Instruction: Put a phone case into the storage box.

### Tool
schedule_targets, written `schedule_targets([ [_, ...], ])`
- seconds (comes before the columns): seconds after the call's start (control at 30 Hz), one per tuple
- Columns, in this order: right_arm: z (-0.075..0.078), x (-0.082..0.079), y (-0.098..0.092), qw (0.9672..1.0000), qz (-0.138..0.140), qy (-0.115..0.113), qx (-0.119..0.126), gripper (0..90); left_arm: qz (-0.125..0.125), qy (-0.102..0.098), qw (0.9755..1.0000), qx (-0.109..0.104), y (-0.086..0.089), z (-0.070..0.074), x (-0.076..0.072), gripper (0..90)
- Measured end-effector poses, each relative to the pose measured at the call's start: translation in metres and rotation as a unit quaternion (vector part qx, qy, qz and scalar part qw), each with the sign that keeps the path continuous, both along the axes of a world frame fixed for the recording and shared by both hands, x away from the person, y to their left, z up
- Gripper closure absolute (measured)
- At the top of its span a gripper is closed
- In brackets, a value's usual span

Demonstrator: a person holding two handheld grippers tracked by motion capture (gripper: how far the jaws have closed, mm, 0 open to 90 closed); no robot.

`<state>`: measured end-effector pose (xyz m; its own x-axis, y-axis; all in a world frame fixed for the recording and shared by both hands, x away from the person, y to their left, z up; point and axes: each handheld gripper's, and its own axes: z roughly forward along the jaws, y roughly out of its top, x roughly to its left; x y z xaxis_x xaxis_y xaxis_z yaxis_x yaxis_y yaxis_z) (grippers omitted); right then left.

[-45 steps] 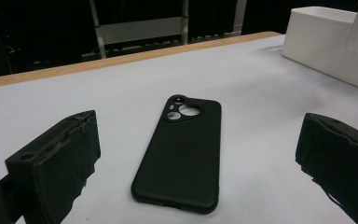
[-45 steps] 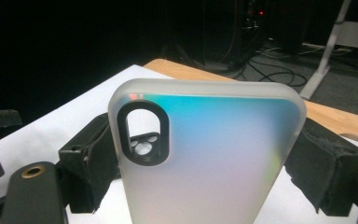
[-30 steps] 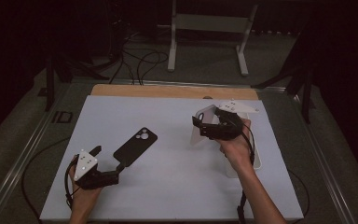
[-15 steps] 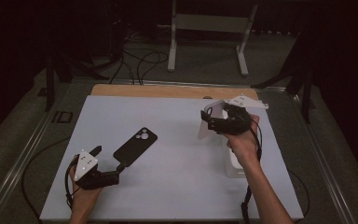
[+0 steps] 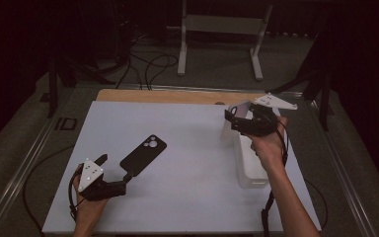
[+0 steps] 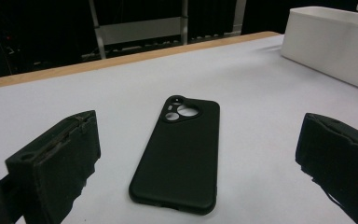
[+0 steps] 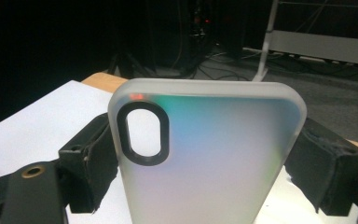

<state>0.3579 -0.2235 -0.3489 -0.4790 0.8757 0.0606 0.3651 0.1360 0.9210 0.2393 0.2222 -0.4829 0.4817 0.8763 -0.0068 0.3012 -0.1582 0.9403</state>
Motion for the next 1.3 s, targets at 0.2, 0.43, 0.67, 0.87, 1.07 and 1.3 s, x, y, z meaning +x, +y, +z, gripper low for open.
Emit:
schedule_targets([
  [0.2,0.002,0.005,-0.01,0.9998,-0.018,0.0,-0.002,16.7,0.0,0.0,1.0,-0.001,0.0,0.0,0.0,0.5],
  [0.43,0.0,0.015,-0.019,0.9991,-0.041,0.003,-0.005,16.7,0.0,-0.002,1.0,-0.001,0.001,0.001,-0.001,0.5],
  [0.67,-0.005,0.028,-0.024,0.9977,-0.066,0.01,-0.012,16.6,0.001,-0.003,1.0,-0.002,0.001,0.001,-0.001,0.5],
  [0.87,-0.005,0.037,-0.028,0.9961,-0.084,0.015,-0.022,16.6,0.001,-0.002,1.0,-0.001,0.001,0.001,-0.001,0.5],
  [1.07,-0.008,0.048,-0.033,0.9941,-0.103,0.019,-0.026,16.6,0.001,-0.003,1.0,-0.001,0.001,0.001,-0.001,0.5],
  [1.3,-0.015,0.059,-0.038,0.992,-0.119,0.03,-0.032,16.7,0.001,-0.003,1.0,-0.001,0.0,0.001,-0.001,0.5],
])
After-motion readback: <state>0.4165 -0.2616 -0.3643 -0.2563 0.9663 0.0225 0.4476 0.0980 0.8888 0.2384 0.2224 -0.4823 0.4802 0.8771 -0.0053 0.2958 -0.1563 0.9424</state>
